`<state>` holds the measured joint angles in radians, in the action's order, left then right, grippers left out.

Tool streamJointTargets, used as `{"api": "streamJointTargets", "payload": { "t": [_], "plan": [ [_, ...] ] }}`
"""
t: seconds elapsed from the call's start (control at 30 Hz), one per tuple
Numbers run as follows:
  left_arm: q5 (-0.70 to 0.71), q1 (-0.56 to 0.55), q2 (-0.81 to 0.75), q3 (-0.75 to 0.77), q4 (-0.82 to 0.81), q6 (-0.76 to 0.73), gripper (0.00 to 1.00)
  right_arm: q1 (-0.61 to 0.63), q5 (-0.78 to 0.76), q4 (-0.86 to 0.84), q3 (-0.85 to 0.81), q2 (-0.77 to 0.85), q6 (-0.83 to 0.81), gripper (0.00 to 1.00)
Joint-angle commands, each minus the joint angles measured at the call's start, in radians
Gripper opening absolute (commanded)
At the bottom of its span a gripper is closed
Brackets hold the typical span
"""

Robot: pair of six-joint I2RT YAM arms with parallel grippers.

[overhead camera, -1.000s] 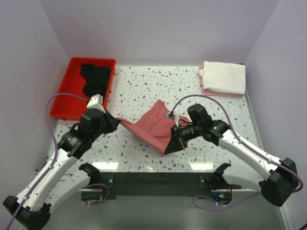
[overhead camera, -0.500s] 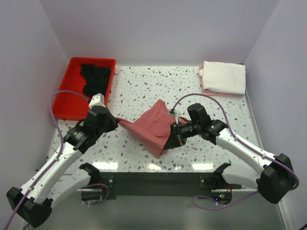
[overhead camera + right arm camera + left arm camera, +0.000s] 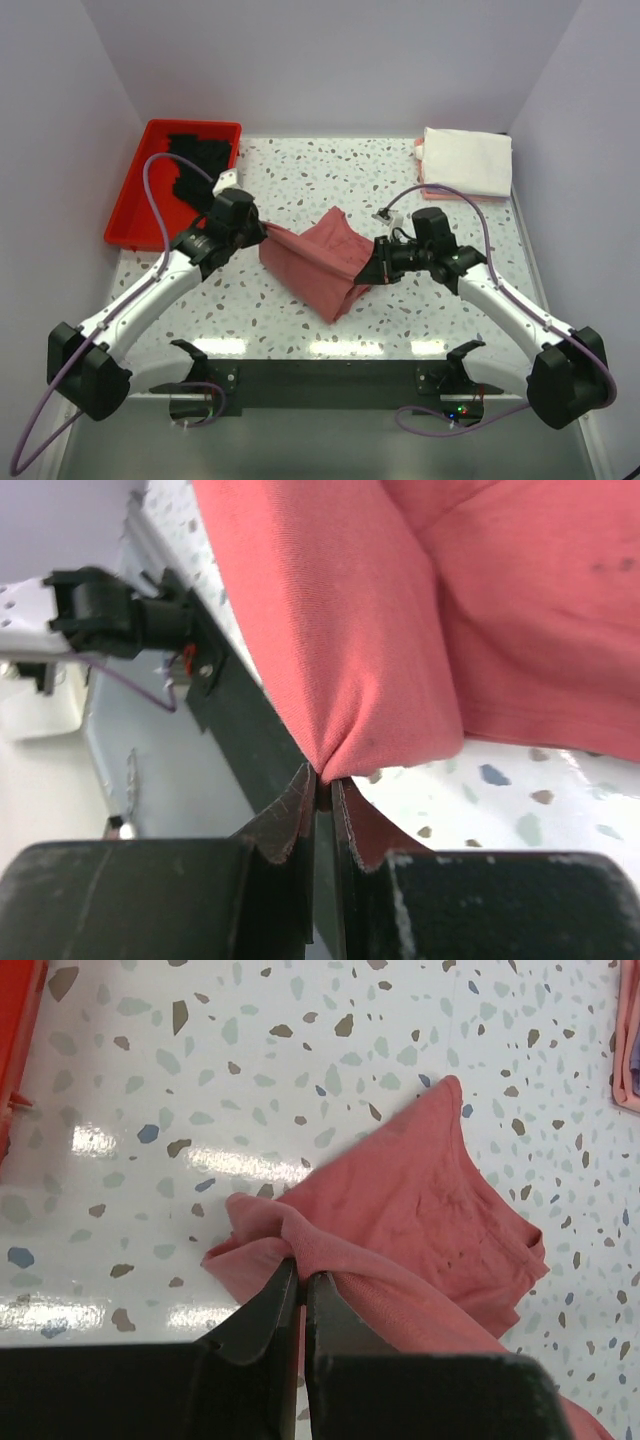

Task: Fold and stack the t-shirts
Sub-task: Fold the tshirt

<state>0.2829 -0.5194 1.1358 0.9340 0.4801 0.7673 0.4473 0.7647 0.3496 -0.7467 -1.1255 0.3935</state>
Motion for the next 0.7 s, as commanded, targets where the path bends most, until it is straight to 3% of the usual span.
{"api": "streamJointTargets", "payload": {
  "t": [0.0,0.23,0.67],
  "plan": [
    [0.044,0.015,0.074,0.086,-0.123,-0.043,0.0,-0.019,-0.123,-0.093,0.052,0.003,0.053,0.0],
    [0.024,0.015,0.246,0.18,-0.161,-0.056,0.0,-0.042,-0.313,-0.055,0.017,-0.023,0.024,0.0],
    [-0.02,0.015,0.366,0.256,-0.262,-0.105,0.0,-0.104,-0.363,-0.066,0.032,-0.008,0.062,0.0]
  ]
}}
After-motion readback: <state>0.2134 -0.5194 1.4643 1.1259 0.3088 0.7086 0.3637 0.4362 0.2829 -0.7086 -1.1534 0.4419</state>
